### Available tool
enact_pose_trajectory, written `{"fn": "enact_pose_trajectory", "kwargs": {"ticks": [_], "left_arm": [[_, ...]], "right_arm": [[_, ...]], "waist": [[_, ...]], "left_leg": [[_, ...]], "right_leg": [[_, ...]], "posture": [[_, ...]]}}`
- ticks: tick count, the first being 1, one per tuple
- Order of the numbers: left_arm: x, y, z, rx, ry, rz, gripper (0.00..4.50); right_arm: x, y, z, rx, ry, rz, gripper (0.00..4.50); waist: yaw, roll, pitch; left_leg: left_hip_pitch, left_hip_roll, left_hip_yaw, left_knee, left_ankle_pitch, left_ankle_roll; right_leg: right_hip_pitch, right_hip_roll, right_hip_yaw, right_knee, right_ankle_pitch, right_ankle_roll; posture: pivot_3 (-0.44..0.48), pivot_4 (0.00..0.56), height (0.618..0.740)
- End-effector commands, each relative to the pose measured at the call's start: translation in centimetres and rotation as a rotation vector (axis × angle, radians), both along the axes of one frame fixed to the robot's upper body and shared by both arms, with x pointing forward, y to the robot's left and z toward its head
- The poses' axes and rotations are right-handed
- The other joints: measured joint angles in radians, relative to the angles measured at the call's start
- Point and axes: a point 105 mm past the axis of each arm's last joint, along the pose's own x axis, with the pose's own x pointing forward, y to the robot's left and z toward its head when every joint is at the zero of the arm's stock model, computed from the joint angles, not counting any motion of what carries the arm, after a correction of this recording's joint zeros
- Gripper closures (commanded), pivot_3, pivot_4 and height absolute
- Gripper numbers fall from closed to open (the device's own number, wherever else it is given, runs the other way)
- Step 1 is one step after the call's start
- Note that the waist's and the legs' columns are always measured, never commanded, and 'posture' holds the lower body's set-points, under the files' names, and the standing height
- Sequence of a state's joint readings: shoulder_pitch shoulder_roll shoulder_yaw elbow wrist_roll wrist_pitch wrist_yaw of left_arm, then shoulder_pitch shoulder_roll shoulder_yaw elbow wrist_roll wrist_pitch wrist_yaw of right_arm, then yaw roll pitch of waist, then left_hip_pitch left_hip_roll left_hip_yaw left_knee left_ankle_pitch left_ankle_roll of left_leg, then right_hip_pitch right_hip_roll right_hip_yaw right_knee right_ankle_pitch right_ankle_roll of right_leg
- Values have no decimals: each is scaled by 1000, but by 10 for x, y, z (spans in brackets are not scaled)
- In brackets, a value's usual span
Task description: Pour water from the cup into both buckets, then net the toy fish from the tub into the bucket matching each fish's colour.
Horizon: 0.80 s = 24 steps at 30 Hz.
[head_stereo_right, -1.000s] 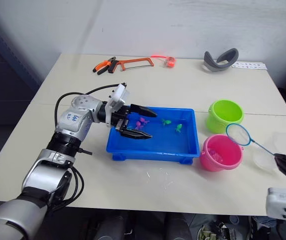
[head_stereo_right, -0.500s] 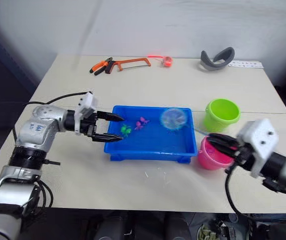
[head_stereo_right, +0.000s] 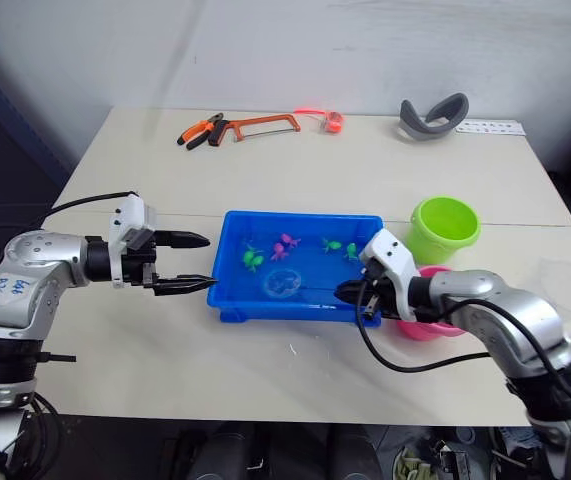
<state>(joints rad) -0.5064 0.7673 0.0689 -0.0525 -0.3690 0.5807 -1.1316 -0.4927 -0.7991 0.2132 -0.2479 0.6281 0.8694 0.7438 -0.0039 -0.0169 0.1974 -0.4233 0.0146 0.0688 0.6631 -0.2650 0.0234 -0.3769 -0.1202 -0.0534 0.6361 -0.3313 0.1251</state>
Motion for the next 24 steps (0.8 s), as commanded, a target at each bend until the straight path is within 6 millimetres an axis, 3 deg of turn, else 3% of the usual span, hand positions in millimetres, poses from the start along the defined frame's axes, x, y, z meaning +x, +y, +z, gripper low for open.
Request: {"fn": "enact_pose_trajectory", "kwargs": {"ticks": [1, 10, 20, 24], "left_arm": [[-5, 1, 15, -10, -55, 7, 24], [-8, 2, 16, -11, -52, 23, 24], [-2, -8, 14, -27, -49, -11, 24], [5, -15, 16, -41, -58, -42, 24]], "right_arm": [[11, 1, 0, -24, -37, -4, 4500], [36, 10, 13, 65, -139, -89, 4500], [26, 5, 25, 71, -194, -81, 4500], [11, 6, 25, 32, -215, -24, 4500]], "waist": [[0, 0, 0], [1, 0, 0], [3, 0, 0], [3, 0, 0]], "left_leg": [[0, 0, 0, 0, 0, 0], [0, 0, 0, 0, 0, -1], [0, 0, 0, -1, 0, -1], [0, 0, 0, -1, 0, -1]], "right_leg": [[0, 0, 0, 0, 0, 0], [0, 1, 0, 1, 0, 0], [-1, 1, 0, 0, 0, 0], [-1, 1, 0, 0, 0, 0]], "posture": [[0, 150, 740], [0, 150, 740], [0, 150, 740], [0, 150, 740]]}}
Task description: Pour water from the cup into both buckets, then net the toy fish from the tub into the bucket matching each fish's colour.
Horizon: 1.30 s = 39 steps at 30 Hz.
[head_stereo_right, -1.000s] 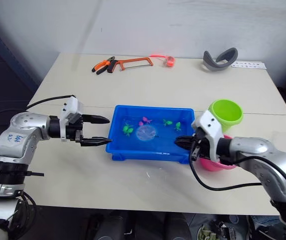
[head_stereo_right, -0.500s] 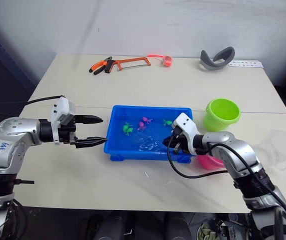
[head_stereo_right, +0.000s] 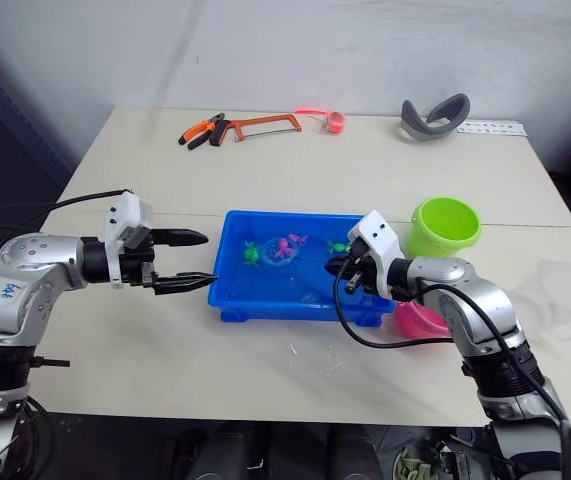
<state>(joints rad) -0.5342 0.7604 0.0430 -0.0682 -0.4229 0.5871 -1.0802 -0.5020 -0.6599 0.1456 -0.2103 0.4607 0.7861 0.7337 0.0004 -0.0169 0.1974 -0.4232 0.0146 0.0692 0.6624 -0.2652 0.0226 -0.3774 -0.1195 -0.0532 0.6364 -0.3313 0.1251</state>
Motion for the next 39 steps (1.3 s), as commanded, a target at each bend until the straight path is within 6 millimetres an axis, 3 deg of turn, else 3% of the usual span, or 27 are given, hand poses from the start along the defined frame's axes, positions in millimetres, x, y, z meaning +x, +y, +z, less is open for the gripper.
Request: {"fn": "enact_pose_trajectory", "kwargs": {"ticks": [1, 7, 14, 21, 27, 30, 34, 39], "left_arm": [[4, -6, 9, -12, -36, -36, 24], [9, -22, 14, -46, -28, -120, 24], [12, -59, 16, -97, -4, -295, 24], [10, -92, 18, -108, 3, -483, 24], [7, -112, 17, -113, -3, -589, 24], [6, -118, 16, -113, -8, -622, 24], [6, -124, 17, -118, -20, -647, 24], [11, -126, 16, -130, -24, -636, 24]], "right_arm": [[-13, -1, 14, -33, -76, 44, 4500], [-34, -15, 35, -30, -160, 11, 4500], [-87, -55, 67, -39, -305, -105, 4500], [-131, -97, 80, -64, -299, -296, 4500], [-165, -132, 76, -226, -294, -449, 4500], [-176, -139, 71, -316, -292, -465, 4500], [-180, -150, 66, -495, -332, -501, 4500], [-174, -154, 61, -925, -482, -354, 4500]], "waist": [[-1, 0, 0], [-1, 0, 0], [23, 0, 0], [26, 0, 0], [26, 0, 0], [23, 0, 0], [24, 0, 0], [24, 0, 0]], "left_leg": [[0, 0, 0, 0, 0, 0], [0, 1, 1, 0, 0, 0], [0, 0, 1, 0, 0, 0], [1, 1, 0, 0, 0, 1], [1, 0, 0, 0, -1, 1], [2, 0, 1, 0, -2, 4], [2, 0, 0, 0, -3, 5], [2, 0, 0, 0, -2, 4]], "right_leg": [[0, 1, 0, 0, 0, 0], [0, 1, 0, 0, 0, 0], [1, 2, 1, -2, 0, 0], [3, 3, 1, -6, 1, 1], [3, 3, 1, -8, 1, 2], [3, 3, 2, -8, 1, 2], [3, 4, 2, -7, 1, 2], [2, 4, 3, -8, 1, 2]], "posture": [[0, 150, 740], [0, 150, 740], [0, 150, 740], [0, 150, 740], [0, 150, 740], [0, 150, 740], [0, 150, 740], [0, 150, 740]]}}
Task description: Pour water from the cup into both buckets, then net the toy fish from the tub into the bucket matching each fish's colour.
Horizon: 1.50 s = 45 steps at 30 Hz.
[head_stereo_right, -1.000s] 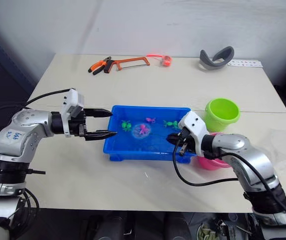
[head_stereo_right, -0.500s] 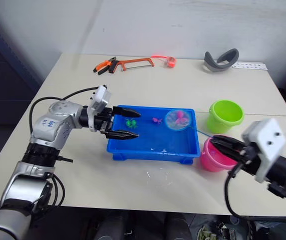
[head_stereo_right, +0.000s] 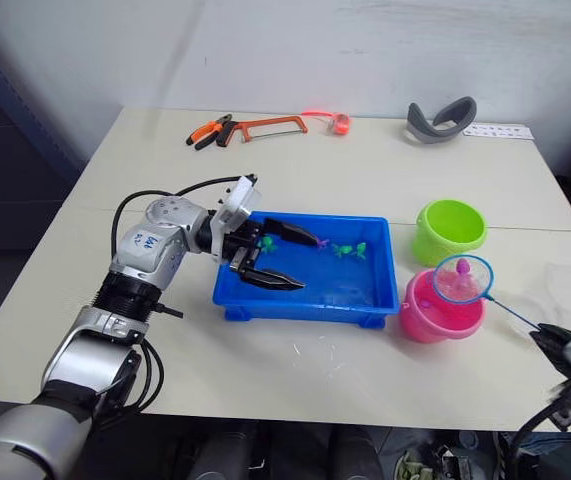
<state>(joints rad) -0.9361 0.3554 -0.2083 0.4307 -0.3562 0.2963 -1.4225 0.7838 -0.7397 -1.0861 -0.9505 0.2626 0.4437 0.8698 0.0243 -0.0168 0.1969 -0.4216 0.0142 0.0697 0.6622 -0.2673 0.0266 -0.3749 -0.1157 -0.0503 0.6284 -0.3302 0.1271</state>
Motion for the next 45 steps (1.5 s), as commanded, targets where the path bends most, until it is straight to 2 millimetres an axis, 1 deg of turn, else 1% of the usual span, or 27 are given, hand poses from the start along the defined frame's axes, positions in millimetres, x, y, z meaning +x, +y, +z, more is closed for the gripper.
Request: {"fn": "enact_pose_trajectory", "kwargs": {"ticks": [1, 2, 4, 6, 7, 10, 12, 13, 15, 17, 19, 20, 22, 25, 27, 29, 31, 32, 34, 38, 40, 42, 45], "left_arm": [[2, -2, 8, -15, -37, -4, 24], [3, -2, 7, -15, -36, 0, 24], [5, -1, 8, -18, -37, 6, 24], [6, -1, 10, -25, -38, 13, 24], [7, -1, 11, -28, -39, 17, 24], [9, 0, 11, -30, -41, 28, 24], [10, 3, 11, -29, -41, 37, 24], [11, 5, 11, -26, -41, 45, 24], [12, 10, 8, -16, -40, 63, 24], [15, 16, 7, -10, -40, 97, 24], [17, 22, 6, -7, -38, 133, 24], [18, 24, 6, -6, -37, 145, 24], [23, 37, 3, 9, -33, 212, 24], [25, 56, -1, 33, -24, 295, 24], [22, 67, -3, 48, -22, 332, 24], [18, 74, -3, 59, -22, 362, 24], [13, 80, -3, 70, -27, 392, 24], [10, 86, -2, 74, -31, 415, 24], [4, 93, -1, 78, -34, 444, 24], [-2, 98, -1, 83, -41, 491, 24], [-6, 102, 0, 84, -40, 518, 24], [-9, 106, 1, 85, -40, 537, 24], [-11, 108, 2, 86, -40, 553, 24]], "right_arm": [[5, 2, 7, -336, -71, 90, 4500], [7, 1, 7, -391, -79, 104, 4500], [9, -9, 7, -618, -74, 170, 4500], [9, -16, 7, -767, -74, 220, 4500], [9, -17, 8, -810, -83, 236, 4500], [9, -24, 11, -833, -92, 221, 4500], [9, -26, 13, -781, -113, 195, 4500], [10, -25, 18, -699, -154, 164, 4500], [14, -16, 26, -460, -232, 122, 4500], [22, -1, 27, -152, -260, 114, 4500], [28, 13, 24, 68, -228, 138, 4500], [30, 17, 24, 127, -216, 141, 4500], [43, 35, 19, 351, -150, 188, 4500], [61, 60, 11, 579, -23, 242, 4500], [72, 73, 1, 654, 74, 264, 4500], [81, 81, -10, 701, 154, 264, 4500], [91, 89, -23, 736, 237, 264, 4500], [96, 96, -30, 764, 286, 270, 4500], [102, 106, -39, 793, 341, 278, 4500], [121, 113, -52, 830, 395, 236, 4500], [135, 116, -57, 859, 411, 206, 4500], [146, 122, -61, 883, 426, 193, 4500], [156, 125, -64, 900, 430, 169, 4500]], "waist": [[0, 0, 0], [0, 0, 0], [0, 0, 0], [0, 0, 0], [1, 0, 0], [1, 0, 0], [1, 0, 0], [0, 0, 0], [-1, 0, 0], [-6, 0, 0], [-9, 0, 0], [-9, 0, 0], [-12, 1, 0], [-23, 1, 0], [-25, 1, 0], [-23, 1, 0], [-21, 1, 0], [-17, 1, 0], [-23, 0, 0], [-23, 0, 0], [-25, 0, 0], [-26, 0, 0], [-26, 1, 0]], "left_leg": [[0, 0, 0, 0, 2, -3], [0, 0, 0, 0, 2, -3], [0, 0, 0, 0, 2, -3], [0, -1, 1, 0, 2, -3], [0, 0, 1, 0, 2, -4], [0, 0, 0, 0, 2, -4], [0, 0, 0, 0, 3, -4], [0, 0, 0, 0, 3, -5], [0, 0, 0, 0, 3, -5], [0, 1, -1, 0, 3, -5], [1, 2, -1, 0, 3, -5], [1, 2, -2, 0, 3, -5], [1, 2, -3, 0, 3, -5], [1, 2, -2, 0, 3, -4], [1, 2, -3, 0, 2, -4], [0, 2, -4, 0, 3, -4], [-1, 1, -5, -1, 3, -4], [-2, 0, -4, 0, 3, -4], [-2, -1, -3, 0, 2, -3], [-2, -2, -2, 0, 3, -1], [-2, -2, -2, 0, 3, -1], [-1, -2, -1, 0, 3, -1], [-1, -2, -1, -1, 3, -2]], "right_leg": [[0, 0, 0, 0, 0, 0], [0, 0, 0, 0, 0, 0], [0, 0, 0, 0, 0, 0], [0, 0, 0, 0, 0, 0], [0, 0, 0, -1, 0, 0], [0, 0, 0, -1, 0, 0], [0, 0, 0, -1, 0, 0], [0, 0, 0, -1, 0, 0], [1, 0, 0, 0, 0, 0], [1, 0, 0, 0, 0, 0], [1, 0, 0, 1, 0, 0], [1, 0, -1, 1, 0, 0], [1, 0, -1, 1, 0, -1], [1, -2, -1, 1, 0, -1], [1, -4, 0, 1, 0, -1], [0, -11, 0, 1, 0, -3], [0, -11, -1, 1, -1, -3], [0, -12, -2, 0, -1, -3], [0, -12, -3, 0, 0, -2], [0, -12, -5, 0, 0, -1], [0, -12, -5, 1, 0, -1], [0, -12, -5, 1, 1, -1], [-1, -12, -5, 2, 1, -1]], "posture": [[0, 150, 740], [0, 150, 740], [0, 150, 740], [0, 150, 740], [0, 150, 740], [0, 150, 740], [0, 150, 740], [0, 150, 740], [0, 150, 740], [0, 150, 740], [0, 150, 740], [0, 150, 740], [0, 150, 740], [0, 150, 740], [0, 150, 740], [0, 150, 740], [0, 150, 740], [0, 150, 740], [0, 150, 740], [0, 150, 740], [0, 150, 740], [0, 150, 740], [0, 150, 740]]}}
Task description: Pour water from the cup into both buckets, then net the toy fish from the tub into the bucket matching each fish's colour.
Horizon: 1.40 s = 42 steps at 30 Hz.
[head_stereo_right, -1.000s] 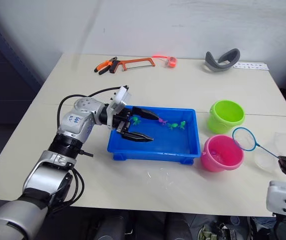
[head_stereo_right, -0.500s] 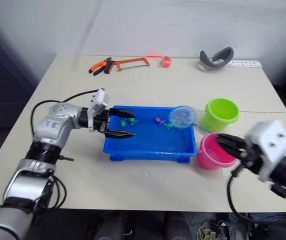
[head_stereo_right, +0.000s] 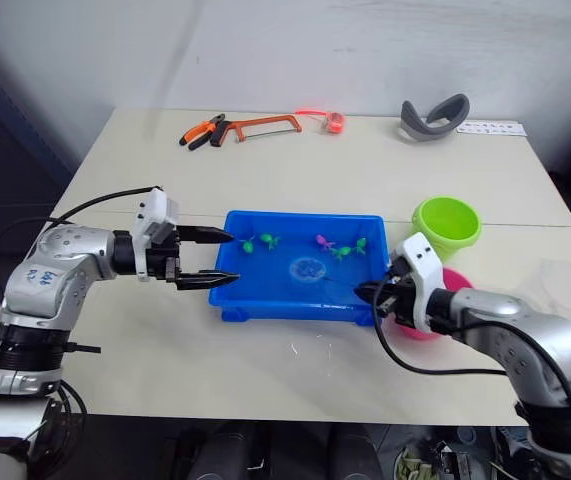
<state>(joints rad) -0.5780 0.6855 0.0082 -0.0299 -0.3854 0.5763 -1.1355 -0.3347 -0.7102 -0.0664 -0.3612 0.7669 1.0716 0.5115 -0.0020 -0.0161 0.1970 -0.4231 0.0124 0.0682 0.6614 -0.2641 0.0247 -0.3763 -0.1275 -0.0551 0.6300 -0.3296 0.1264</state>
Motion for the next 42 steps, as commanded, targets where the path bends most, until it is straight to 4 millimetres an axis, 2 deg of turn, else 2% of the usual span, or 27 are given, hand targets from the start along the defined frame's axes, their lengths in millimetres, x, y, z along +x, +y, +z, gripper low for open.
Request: {"fn": "enact_pose_trajectory", "kwargs": {"ticks": [1, 5, 12, 22, 29, 36, 42], "left_arm": [[-4, 4, 14, -10, -51, 17, 24], [-5, 5, 16, -12, -52, 26, 24], [-2, 0, 17, -19, -59, 17, 24], [6, -16, 16, -38, -68, -49, 24], [12, -24, 18, -41, -75, -91, 24], [16, -28, 19, -43, -82, -116, 24], [16, -28, 19, -43, -83, -122, 24]], "right_arm": [[12, 1, 0, 1, -9, -31, 4500], [25, 2, 0, 6, -32, -58, 4500], [41, -10, 10, 4, -91, -151, 4500], [28, -13, 21, -30, -157, -149, 4500], [15, -29, 10, -87, -112, -190, 4500], [16, -43, 14, -112, -132, -256, 4500], [13, -38, 21, -139, -193, -220, 4500]], "waist": [[1, 0, 0], [1, 0, 0], [0, 0, 0], [1, 0, 0], [2, 0, 0], [1, 0, 0], [1, 0, 0]], "left_leg": [[0, 0, 0, 0, 0, 0], [0, 0, 1, -1, 0, 0], [0, 0, 2, -1, 0, 0], [0, 0, 2, -1, 0, 0], [0, 0, 2, -2, 0, 0], [0, 0, 3, -2, 0, 0], [0, 0, 3, -2, 0, 0]], "right_leg": [[0, 0, 0, 0, 0, 0], [0, 4, 0, 0, 0, 0], [0, 5, 0, 0, 0, 0], [0, 5, 1, 0, 0, 0], [0, 5, 1, 0, 0, 0], [0, 6, 1, 0, 0, 0], [0, 6, 1, 0, 0, 0]], "posture": [[0, 150, 740], [0, 150, 740], [0, 150, 740], [0, 150, 740], [0, 150, 740], [0, 150, 740], [0, 150, 740]]}}
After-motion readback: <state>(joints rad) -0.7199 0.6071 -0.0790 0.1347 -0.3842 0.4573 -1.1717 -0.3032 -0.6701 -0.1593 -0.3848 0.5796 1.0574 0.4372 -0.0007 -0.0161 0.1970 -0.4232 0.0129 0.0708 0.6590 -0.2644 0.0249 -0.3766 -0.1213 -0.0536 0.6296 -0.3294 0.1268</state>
